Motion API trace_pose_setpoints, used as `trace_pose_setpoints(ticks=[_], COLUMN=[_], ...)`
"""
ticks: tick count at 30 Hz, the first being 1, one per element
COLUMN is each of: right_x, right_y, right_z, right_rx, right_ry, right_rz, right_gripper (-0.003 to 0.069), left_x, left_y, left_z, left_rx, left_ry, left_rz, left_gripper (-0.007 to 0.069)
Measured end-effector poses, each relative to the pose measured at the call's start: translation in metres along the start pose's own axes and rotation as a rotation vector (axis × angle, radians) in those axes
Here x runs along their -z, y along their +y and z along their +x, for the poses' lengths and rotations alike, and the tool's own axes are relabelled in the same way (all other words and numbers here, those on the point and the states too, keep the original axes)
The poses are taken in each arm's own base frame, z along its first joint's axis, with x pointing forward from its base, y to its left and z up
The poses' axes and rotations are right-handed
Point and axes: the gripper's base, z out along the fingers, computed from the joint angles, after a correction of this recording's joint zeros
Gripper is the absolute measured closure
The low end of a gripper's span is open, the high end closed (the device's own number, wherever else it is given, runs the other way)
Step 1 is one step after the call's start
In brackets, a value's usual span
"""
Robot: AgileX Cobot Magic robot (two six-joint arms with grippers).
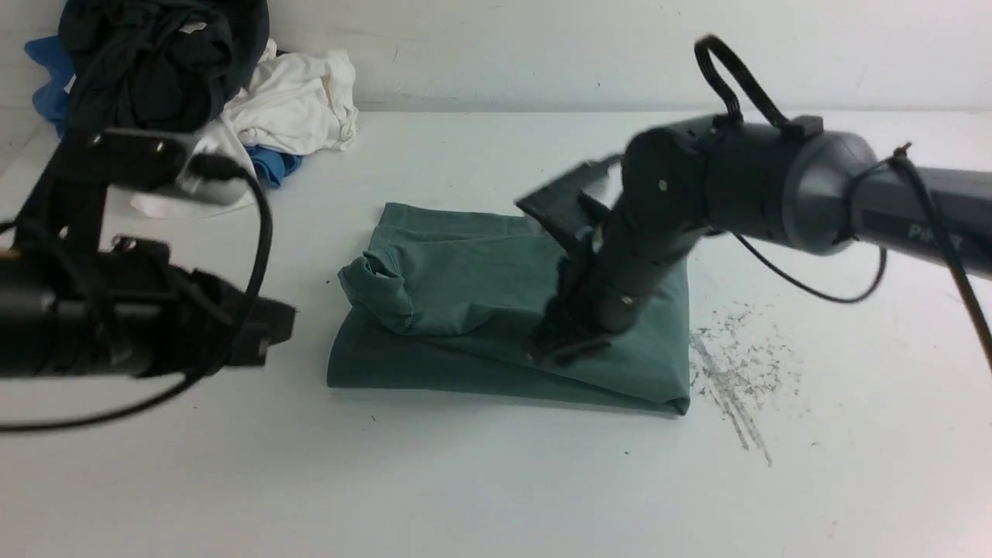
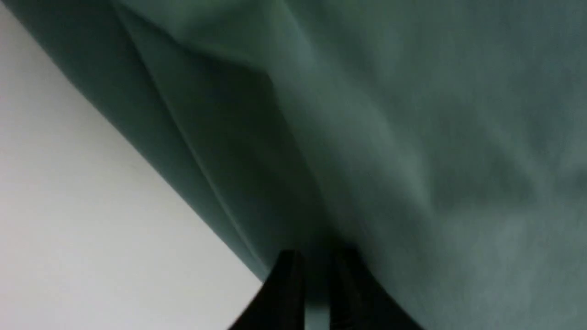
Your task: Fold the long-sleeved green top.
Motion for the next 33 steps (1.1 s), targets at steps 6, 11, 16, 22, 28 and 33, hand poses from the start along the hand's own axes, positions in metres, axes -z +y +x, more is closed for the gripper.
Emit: trace_pose_setpoints(ticks=[6, 11, 16, 22, 28, 33], right_x=[-0.013, -0.011, 0.003, 0.008, 0.024, 0.061], right_y=[-0.027, -0.036, -0.034, -0.033, -0.028, -0.028], right_z=[0.024, 0.027, 0.028, 0.027, 0.021, -0.008], right_rx=[-0.105, -0.130, -0.118, -0.122, -0.152, -0.157], right_ry=[-0.037, -0.040, -0.023, -0.034, -0.029, -0.213], right_rz=[0.029, 0.035, 0.033, 0.030, -0.020, -0.031], right_gripper=[0.0671, 0.0672, 0.0672, 0.0673, 0.0673, 0.0673], left_x=[-0.049, -0.114, -0.189, -0.207, -0.167, -0.140], left_y=[0.007, 0.000, 0.012, 0.049, 0.077, 0.081], left_z=[-0.045, -0.057, -0.041, -0.016, -0.031, -0.047], left_rx=[0.045, -0.008, -0.058, -0.095, -0.019, 0.003], left_ry=[0.070, 0.126, 0.220, 0.380, 0.400, 0.326], left_rz=[0.126, 0.135, 0.066, -0.020, -0.101, -0.122], left_gripper=[0.0599, 0.0599, 0.0599, 0.0599, 0.0599, 0.0599])
